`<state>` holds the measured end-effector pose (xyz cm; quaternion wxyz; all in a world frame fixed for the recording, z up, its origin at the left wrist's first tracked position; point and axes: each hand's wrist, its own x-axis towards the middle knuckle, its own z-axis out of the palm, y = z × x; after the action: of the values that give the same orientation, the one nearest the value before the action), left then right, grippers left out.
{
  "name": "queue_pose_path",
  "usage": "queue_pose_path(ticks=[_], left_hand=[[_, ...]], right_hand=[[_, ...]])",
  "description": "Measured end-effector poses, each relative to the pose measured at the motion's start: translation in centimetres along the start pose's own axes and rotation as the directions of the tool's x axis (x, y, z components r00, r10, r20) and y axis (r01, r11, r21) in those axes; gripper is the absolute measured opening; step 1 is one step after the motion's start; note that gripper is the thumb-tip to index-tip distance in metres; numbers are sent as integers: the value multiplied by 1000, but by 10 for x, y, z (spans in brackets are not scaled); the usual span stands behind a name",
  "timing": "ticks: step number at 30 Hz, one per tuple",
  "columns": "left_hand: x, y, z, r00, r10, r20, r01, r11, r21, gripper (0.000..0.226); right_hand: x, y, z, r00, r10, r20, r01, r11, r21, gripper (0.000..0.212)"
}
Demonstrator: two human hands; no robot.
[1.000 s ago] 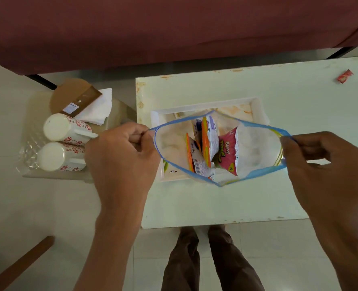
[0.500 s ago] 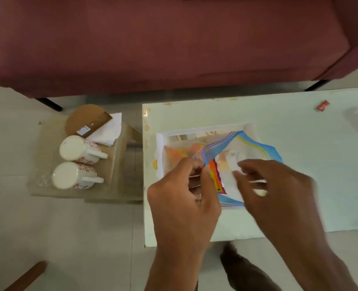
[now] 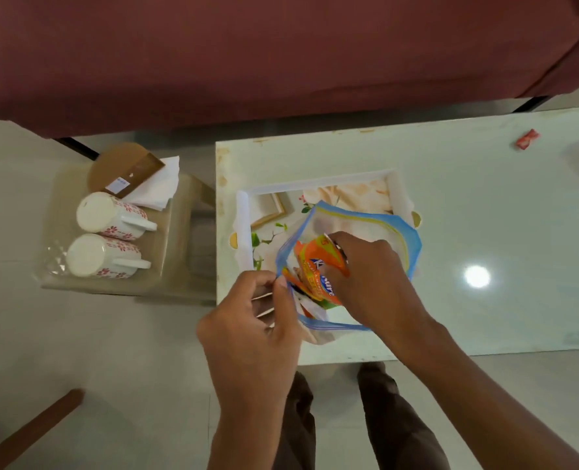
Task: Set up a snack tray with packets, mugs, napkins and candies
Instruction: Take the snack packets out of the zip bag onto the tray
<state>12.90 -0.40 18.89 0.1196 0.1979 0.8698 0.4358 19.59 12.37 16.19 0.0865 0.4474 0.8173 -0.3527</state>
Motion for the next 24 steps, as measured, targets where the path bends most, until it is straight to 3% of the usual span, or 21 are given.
queue_pose_path(ticks=[4, 8, 10, 13, 17, 20, 24], left_hand=[[-4, 10, 9, 998, -27, -53, 28, 999, 21, 12], [-4, 20, 19, 992, -84, -99, 91, 994, 66, 7], [-2, 25, 23, 987, -100, -126, 111, 990, 84, 7], [-1, 32, 30, 978, -118, -169, 136, 986, 94, 7], [3, 39, 37, 974, -96, -203, 129, 979, 159, 9], [5, 40, 37, 977, -91, -195, 122, 981, 154, 7], [8, 36, 38, 979, -93, -180, 114, 987, 111, 14]], right_hand=[[-50, 21, -62, 984, -137, -112, 163, 948, 273, 33], [-74, 46, -134, 970, -108, -218, 200, 865, 461, 33], [-68, 64, -164, 964, -52, -261, 192, 816, 546, 44], [-39, 100, -189, 933, 27, -360, 179, 831, 527, 55], [29, 149, -179, 897, 105, -430, 116, 881, 458, 40], [87, 172, -145, 931, 120, -344, 24, 922, 386, 26], [140, 190, -98, 968, 99, -232, -36, 965, 262, 35]])
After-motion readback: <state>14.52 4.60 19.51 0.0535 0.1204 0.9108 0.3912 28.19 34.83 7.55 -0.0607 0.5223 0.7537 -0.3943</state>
